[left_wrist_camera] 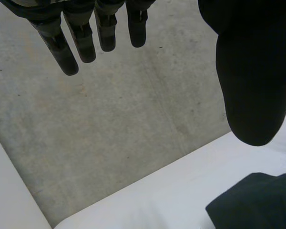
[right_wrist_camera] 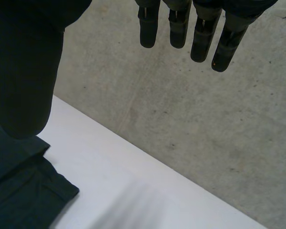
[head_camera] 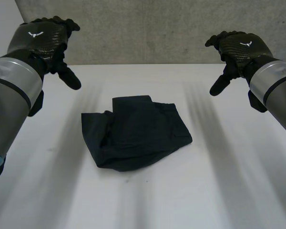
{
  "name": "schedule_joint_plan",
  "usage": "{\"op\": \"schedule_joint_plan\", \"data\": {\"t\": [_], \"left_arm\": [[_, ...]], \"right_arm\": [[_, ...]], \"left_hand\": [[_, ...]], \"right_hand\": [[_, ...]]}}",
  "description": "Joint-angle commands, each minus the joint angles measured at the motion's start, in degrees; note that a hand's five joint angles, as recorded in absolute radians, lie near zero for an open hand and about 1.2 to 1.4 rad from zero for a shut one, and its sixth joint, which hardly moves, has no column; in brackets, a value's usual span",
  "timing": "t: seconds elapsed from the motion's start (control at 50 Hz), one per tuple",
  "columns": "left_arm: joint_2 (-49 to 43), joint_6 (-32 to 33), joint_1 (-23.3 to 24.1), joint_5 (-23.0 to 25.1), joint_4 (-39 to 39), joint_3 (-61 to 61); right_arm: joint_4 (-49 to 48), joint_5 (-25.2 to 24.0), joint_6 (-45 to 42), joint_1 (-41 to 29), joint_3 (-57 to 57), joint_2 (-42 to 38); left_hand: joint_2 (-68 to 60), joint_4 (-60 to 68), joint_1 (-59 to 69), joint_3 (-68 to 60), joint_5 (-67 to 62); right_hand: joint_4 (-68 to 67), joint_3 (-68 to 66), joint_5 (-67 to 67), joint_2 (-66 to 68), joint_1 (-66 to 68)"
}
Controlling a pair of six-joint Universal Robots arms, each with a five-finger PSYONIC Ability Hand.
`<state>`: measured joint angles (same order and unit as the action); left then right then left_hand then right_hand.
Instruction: Fold the shorts.
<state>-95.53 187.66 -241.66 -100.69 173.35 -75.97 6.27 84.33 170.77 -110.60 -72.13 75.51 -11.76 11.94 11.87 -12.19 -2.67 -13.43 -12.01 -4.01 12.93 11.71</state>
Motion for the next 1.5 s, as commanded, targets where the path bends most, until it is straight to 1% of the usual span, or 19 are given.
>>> {"op": "schedule_joint_plan", "data": {"t": [0.02, 0.12, 0.24, 0.36, 0.46, 0.56, 0.66, 0.74, 0.8, 0.82, 0.96, 1.06, 1.14, 1.16, 1.24, 1.32, 1.36, 1.38, 1.5], "left_arm": [[-7.64, 0.16, 4.00, 2.52, 2.16, -1.90], [-15.03, 1.47, 6.29, 2.52, 2.08, -1.64], [-23.73, 9.82, 8.66, 1.90, 2.78, -1.02], [-28.66, 13.69, 8.75, 1.12, 2.69, 0.20], [-29.98, 13.78, 8.23, -1.69, 2.69, 0.82], [-29.19, 13.52, 8.05, -3.81, 2.69, -0.14], [-26.38, 13.26, 7.96, -6.27, 2.60, -3.91], [-23.74, 12.73, 7.70, -6.62, 3.04, -8.66], [-21.37, 12.20, 7.17, -6.71, 3.39, -12.09], [-20.76, 12.11, 7.08, -6.62, 3.39, -12.79], [-15.57, 10.45, 5.77, -6.97, 4.80, -15.09], [-11.27, 9.39, 2.78, -7.15, 4.63, -15.26], [-7.40, 8.16, 1.55, -6.53, 4.27, -15.44], [-5.91, 7.46, 1.55, -6.53, 4.27, -15.52], [-3.45, 5.35, 2.25, -6.36, 4.27, -15.44], [-2.91, 3.94, 4.78, -5.40, 4.45, -14.74], [-3.35, 3.85, 6.98, -4.52, 4.71, -14.47], [-3.70, 3.85, 8.21, -3.99, 4.89, -14.30], [-10.90, 4.29, 16.74, -2.67, 4.54, -12.36]], "right_arm": [[-4.86, 2.16, -6.50, -0.67, -2.23, -3.08], [-3.20, 1.98, -11.07, -0.93, -1.61, -9.23], [-1.96, 0.93, -12.13, -1.72, -1.79, -16.17], [-2.58, -2.58, -11.60, -4.00, -2.31, -19.87], [-4.51, -3.82, -11.51, -5.67, -2.67, -22.07], [-7.32, -3.73, -9.50, -7.43, -2.67, -24.44], [-8.64, -3.73, -8.44, -8.93, -1.96, -26.73], [-9.17, -3.91, -8.44, -9.28, -1.79, -27.78], [-9.96, -3.91, -8.44, -9.19, -1.88, -27.35], [-10.14, -4.00, -8.44, -9.19, -1.96, -27.08], [-9.00, -4.96, -9.40, -8.58, -4.42, -19.71], [1.68, -10.92, -18.07, -9.19, -8.98, -13.47], [13.81, -12.96, -30.01, -9.28, -12.93, -10.13], [15.94, -12.87, -32.32, -9.11, -14.08, -9.60], [20.89, -12.87, -40.42, -9.10, -19.36, -7.49], [20.36, -13.05, -41.05, -9.19, -22.61, -4.24], [19.40, -12.96, -40.70, -9.11, -23.14, -3.00], [17.91, -12.79, -40.17, -8.84, -23.75, -2.13], [14.47, -11.12, -35.69, -8.23, -24.11, 2.00]], "left_hand": [[0.87, -1.05, -0.99, 1.30, 1.78], [0.53, -0.72, -0.65, 0.96, 1.45], [-3.32, 3.14, 3.20, -2.89, -2.41], [-21.65, 21.47, 21.53, -21.22, -20.74], [-52.69, 52.51, 52.57, -52.26, -51.78], [-68.24, 68.05, 68.12, -67.81, -67.32], [-68.24, 68.06, 68.13, -67.81, -67.33], [-68.24, 68.06, 68.13, -67.81, -67.33], [-68.24, 68.06, 68.13, -67.81, -67.33], [-68.24, 68.06, 68.13, -67.81, -67.33], [-68.10, 67.92, 67.98, -67.67, -67.19], [-61.56, 61.38, 61.44, -61.13, -60.65], [-37.04, 36.86, 36.92, -36.61, -36.13], [-24.16, 23.97, 24.04, -23.73, -23.24], [-2.23, 2.04, 2.11, -1.80, -1.31], [-0.14, -0.04, 0.02, 0.29, 0.77], [0.03, -0.21, -0.15, 0.46, 0.94], [0.03, -0.21, -0.15, 0.46, 0.94], [-0.31, 0.13, 0.19, 0.12, 0.60]], "right_hand": [[3.43, 2.01, 4.01, -2.93, -1.71], [3.43, 2.01, 4.01, -2.93, -1.71], [3.43, 2.01, 4.01, -2.93, -1.71], [3.43, 2.01, 4.01, -2.93, -1.71], [3.43, 2.01, 4.01, -2.93, -1.71], [3.43, 2.01, 4.01, -2.93, -1.71], [0.34, -1.08, 0.92, 0.16, 1.38], [-27.20, -28.62, -26.62, 27.70, 28.92], [-61.48, -62.90, -60.90, 61.98, 63.20], [-66.52, -67.94, -65.94, 67.02, 68.24], [-66.57, -67.99, -65.99, 67.07, 68.29], [-66.57, -67.99, -65.99, 67.07, 68.29], [-66.57, -67.99, -65.99, 67.07, 68.29], [-66.57, -67.99, -65.99, 67.07, 68.29], [-66.57, -67.99, -65.99, 67.07, 68.29], [-66.57, -67.99, -65.99, 67.07, 68.29], [-36.18, -37.60, -35.60, 36.68, 37.90], [-9.04, -10.46, -8.46, 9.54, 10.76], [-3.05, -4.46, -2.46, 3.55, 4.76]]}}
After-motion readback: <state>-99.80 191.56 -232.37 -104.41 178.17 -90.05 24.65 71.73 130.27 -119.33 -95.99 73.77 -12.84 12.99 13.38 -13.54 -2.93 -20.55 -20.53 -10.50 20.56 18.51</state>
